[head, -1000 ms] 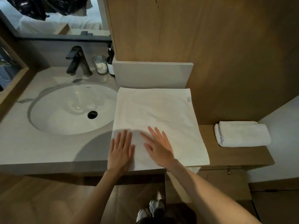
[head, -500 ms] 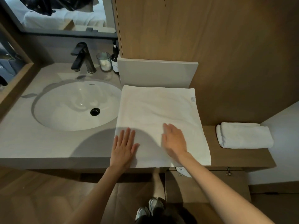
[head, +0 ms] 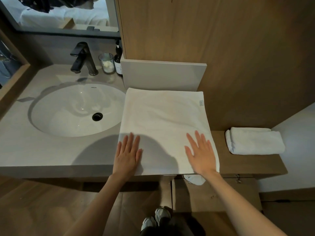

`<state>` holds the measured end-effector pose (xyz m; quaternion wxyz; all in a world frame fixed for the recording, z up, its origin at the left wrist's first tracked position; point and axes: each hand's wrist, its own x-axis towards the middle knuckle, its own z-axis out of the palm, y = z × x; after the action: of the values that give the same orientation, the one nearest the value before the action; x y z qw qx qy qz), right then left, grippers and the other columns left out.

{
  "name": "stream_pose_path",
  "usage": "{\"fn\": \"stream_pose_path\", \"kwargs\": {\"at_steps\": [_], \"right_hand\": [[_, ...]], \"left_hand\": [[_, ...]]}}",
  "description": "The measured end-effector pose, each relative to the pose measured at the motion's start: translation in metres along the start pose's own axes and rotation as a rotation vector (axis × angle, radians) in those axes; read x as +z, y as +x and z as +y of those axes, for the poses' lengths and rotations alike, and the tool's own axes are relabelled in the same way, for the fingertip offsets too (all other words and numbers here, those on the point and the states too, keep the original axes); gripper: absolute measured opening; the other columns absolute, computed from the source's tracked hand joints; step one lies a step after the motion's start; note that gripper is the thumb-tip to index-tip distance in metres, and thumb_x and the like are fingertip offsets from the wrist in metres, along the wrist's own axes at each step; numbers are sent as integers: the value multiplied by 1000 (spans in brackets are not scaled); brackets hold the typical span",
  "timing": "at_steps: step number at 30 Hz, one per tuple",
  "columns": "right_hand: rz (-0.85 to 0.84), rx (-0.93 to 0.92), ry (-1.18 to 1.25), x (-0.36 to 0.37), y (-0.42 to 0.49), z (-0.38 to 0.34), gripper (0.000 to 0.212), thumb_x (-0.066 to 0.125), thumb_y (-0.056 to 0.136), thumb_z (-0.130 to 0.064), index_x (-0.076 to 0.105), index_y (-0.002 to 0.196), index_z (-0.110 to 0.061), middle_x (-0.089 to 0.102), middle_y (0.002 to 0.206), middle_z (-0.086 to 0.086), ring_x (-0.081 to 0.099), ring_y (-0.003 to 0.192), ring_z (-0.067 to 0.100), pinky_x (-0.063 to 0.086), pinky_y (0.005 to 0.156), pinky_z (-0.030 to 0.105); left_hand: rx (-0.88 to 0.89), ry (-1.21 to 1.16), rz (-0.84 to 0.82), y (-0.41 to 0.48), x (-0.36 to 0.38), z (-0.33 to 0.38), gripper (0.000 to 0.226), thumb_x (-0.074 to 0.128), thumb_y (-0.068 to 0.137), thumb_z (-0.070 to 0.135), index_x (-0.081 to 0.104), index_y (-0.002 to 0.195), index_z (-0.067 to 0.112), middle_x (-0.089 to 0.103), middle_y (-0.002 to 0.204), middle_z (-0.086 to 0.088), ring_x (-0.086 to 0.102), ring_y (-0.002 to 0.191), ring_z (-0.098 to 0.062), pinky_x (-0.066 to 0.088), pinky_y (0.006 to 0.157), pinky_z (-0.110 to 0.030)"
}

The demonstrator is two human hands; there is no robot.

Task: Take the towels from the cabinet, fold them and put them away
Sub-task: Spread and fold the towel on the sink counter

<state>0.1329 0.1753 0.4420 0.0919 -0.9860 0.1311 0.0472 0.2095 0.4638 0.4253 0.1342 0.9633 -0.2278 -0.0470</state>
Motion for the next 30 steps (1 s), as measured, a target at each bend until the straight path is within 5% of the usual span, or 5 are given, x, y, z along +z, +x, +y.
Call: {"fn": "stream_pose_path", "kwargs": {"at_steps": [4, 8, 12, 16, 30], "right_hand": [[-39, 34, -18, -5, -3, 6, 71, -13, 88, -62, -12, 153, -33, -20, 159, -4, -21, 147, 19, -15, 118, 39], [45, -59, 125, -14, 1, -37, 57, 15, 103, -36, 11, 155, -15, 2, 162, 3, -5, 149, 19, -4, 122, 37], [93, -346, 251, -7, 22, -97, 48, 32, 104, -12, 27, 151, -10, 17, 159, 2, 10, 148, 16, 11, 122, 37], [28, -466, 187, 9, 63, -137, 52, 36, 99, -2, 25, 150, -3, 21, 159, 10, 14, 149, 22, 3, 122, 36], [71, -304, 71, 7, 129, -59, 52, 30, 97, -50, 37, 147, -36, 29, 158, 0, 26, 145, 24, 15, 118, 45]], "left_hand": [[-9, 5, 24, 0, -5, 3, 62, 24, 101, 45, 10, 154, 16, 4, 161, -11, 3, 148, -30, 3, 118, -42], [-33, -50, 172, 14, -22, 5, 37, 58, 87, 8, 55, 124, 7, 57, 116, -17, 57, 101, -37, 49, 89, -46], [-47, -111, 263, 39, -30, 7, 33, 39, 96, 5, 53, 125, 1, 54, 123, -15, 53, 108, -33, 47, 95, -44], [-57, -25, 166, 60, -17, 3, 56, 38, 98, 2, 18, 150, 0, 11, 158, -12, 7, 147, -31, 3, 119, -43], [-99, 29, 87, 70, -4, 0, 57, 6, 99, 36, 7, 153, 18, -2, 161, 0, -7, 148, -12, -4, 120, -36]]}}
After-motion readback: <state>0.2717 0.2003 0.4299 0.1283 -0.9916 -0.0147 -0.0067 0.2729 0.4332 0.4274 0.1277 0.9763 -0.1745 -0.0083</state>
